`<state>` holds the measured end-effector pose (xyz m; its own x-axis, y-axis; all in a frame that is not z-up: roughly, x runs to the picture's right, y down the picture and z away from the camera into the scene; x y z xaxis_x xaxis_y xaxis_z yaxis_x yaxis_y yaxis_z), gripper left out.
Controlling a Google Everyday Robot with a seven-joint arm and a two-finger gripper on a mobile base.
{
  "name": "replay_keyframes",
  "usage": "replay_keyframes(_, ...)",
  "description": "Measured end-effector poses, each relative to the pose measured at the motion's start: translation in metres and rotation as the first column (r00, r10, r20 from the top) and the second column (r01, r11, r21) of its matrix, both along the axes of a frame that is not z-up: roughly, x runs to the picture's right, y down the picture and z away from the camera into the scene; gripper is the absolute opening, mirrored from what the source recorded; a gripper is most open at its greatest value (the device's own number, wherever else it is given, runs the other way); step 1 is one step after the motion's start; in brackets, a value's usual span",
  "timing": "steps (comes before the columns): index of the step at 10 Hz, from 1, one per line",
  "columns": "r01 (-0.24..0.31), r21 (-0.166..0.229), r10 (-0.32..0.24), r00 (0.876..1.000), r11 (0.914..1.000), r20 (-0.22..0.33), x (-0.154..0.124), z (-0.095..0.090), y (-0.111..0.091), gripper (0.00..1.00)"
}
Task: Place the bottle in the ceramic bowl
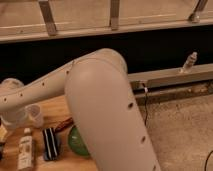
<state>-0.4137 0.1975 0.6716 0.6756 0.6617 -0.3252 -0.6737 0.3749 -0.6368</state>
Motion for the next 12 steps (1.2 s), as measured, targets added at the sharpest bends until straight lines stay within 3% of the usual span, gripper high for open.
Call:
replay_keyframes(3, -0.006, -0.086, 0.007, 1.000, 0.9963, 0.006, -0.004, 0.040, 0.028, 0.78)
replay_keyframes(5, -0.010, -0.126, 0.009, 1.000, 0.9920, -0.010, 0.001, 0.055, 0.043, 0.78)
replay_keyframes(12, -0.016, -0.215, 0.010, 1.000, 0.9765, -0.029, -0.003, 0.068, 0.080, 0.78)
